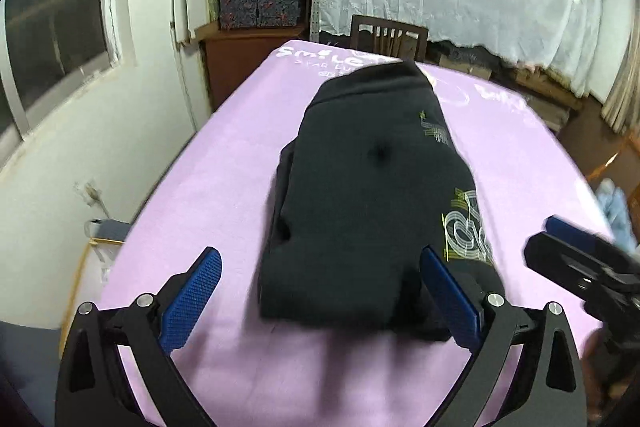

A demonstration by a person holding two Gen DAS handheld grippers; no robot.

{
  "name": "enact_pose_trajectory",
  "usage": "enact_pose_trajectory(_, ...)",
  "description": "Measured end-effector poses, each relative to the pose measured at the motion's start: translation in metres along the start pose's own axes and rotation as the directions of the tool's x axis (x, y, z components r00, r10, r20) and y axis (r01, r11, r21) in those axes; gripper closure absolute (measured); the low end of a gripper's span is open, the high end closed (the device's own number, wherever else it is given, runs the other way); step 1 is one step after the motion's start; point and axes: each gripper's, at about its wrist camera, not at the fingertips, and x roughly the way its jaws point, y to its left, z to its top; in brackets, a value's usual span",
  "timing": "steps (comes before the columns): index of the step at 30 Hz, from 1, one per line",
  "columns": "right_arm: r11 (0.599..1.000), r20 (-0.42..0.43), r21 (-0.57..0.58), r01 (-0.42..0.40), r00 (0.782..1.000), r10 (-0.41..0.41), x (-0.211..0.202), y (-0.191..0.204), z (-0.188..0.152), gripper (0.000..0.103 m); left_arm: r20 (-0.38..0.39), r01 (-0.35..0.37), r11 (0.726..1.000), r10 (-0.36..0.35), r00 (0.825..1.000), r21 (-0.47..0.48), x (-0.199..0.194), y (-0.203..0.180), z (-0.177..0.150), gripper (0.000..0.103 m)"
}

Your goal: Fold large clothes

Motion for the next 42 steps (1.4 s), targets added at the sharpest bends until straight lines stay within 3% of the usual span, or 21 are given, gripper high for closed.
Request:
enact_pose_trajectory(2, 1.0, -0.002, -0.013, 0.023, 1.0, -0.023, -0.01, 0.012, -0.015, 0.004, 0.008, -0.052, 0.998, 0.052, 0.999, 0.025, -0.005, -0.011, -0.003, 0.003)
enact_pose_trajectory(5, 0.998, -0.036, -0.012, 0.059, 0.998, -0.06, -0.014, 0.016, -0.027, 0.004, 0.01, -0.051, 0.998, 0.051, 0.999, 0.027, -0.021, 0.006, -0.017, 0.003)
enact_pose_trajectory(10, 0.994, -0.082, -0.014, 0.111, 0.99, -0.112, -0.009, 0.015, -0.043, 0.004, 0.032, -0.095, 0.995, 0.094, 0.995, 0.036, -0.026, 0.005, -0.014, 0.003)
enact_pose_trajectory(17, 0.994, -0.101, -0.021, 0.104, 0.989, -0.105, -0.006, 0.015, -0.042, 0.004, 0.048, -0.136, 0.989, 0.133, 0.99, 0.063, -0.028, -0.002, -0.011, 0.003)
enact_pose_trajectory(42, 0.998, -0.112, 0.007, 0.069, 0.991, -0.068, -0.002, 0.011, -0.036, 0.004, 0.008, -0.116, 0.991, 0.116, 0.993, 0.062, -0.016, -0.003, -0.007, 0.003)
